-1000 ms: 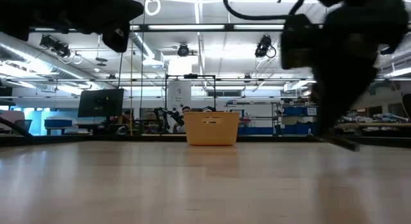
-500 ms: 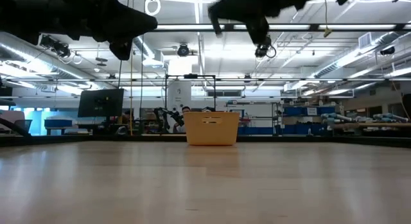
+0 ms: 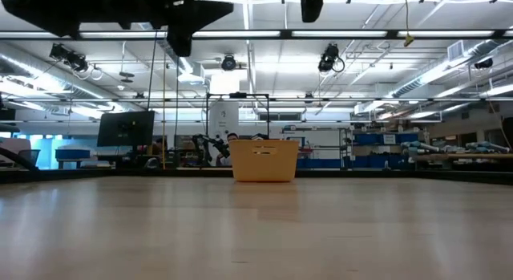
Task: Sort batteries
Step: Put the small black battery into the orange bin
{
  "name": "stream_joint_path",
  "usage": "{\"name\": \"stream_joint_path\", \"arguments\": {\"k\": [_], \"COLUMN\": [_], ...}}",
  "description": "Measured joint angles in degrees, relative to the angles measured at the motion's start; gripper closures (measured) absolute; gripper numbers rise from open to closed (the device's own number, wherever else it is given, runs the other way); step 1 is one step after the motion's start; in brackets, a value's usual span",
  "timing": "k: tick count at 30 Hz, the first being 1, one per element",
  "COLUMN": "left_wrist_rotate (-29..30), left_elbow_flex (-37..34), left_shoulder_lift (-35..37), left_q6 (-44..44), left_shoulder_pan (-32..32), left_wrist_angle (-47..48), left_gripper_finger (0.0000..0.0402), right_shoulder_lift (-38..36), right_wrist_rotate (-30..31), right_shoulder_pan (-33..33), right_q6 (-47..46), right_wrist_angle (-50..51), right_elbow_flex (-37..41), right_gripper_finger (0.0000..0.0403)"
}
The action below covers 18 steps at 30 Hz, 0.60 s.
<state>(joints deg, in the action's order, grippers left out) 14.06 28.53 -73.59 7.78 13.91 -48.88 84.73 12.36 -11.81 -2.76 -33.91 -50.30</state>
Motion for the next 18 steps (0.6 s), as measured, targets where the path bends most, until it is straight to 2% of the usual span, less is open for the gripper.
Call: {"name": "stream_joint_path", "arguments": {"k": [7,18], "left_wrist_rotate": [-0.07,0.27], "left_elbow_flex": [4.96,7.11], "left_shoulder_lift": [-5.6,-7.6], "left_q6": [-1.74,0.05], "left_shoulder_pan": [-0.04,-1.84], "left_wrist_angle": [-2.67,-2.36], "left_gripper_finger": [0.0213,0.0213], "right_shoulder_lift": [0.0,0.0], "right_wrist_rotate": [0.0,-0.02], "right_shoulder_pan": [-0.04,-0.48], "right_q6": [0.46,1.49], "right_wrist_angle": [0.09,0.04], "right_elbow_flex": [0.0,0.0], "right_gripper_finger": [0.0371,0.037]}}
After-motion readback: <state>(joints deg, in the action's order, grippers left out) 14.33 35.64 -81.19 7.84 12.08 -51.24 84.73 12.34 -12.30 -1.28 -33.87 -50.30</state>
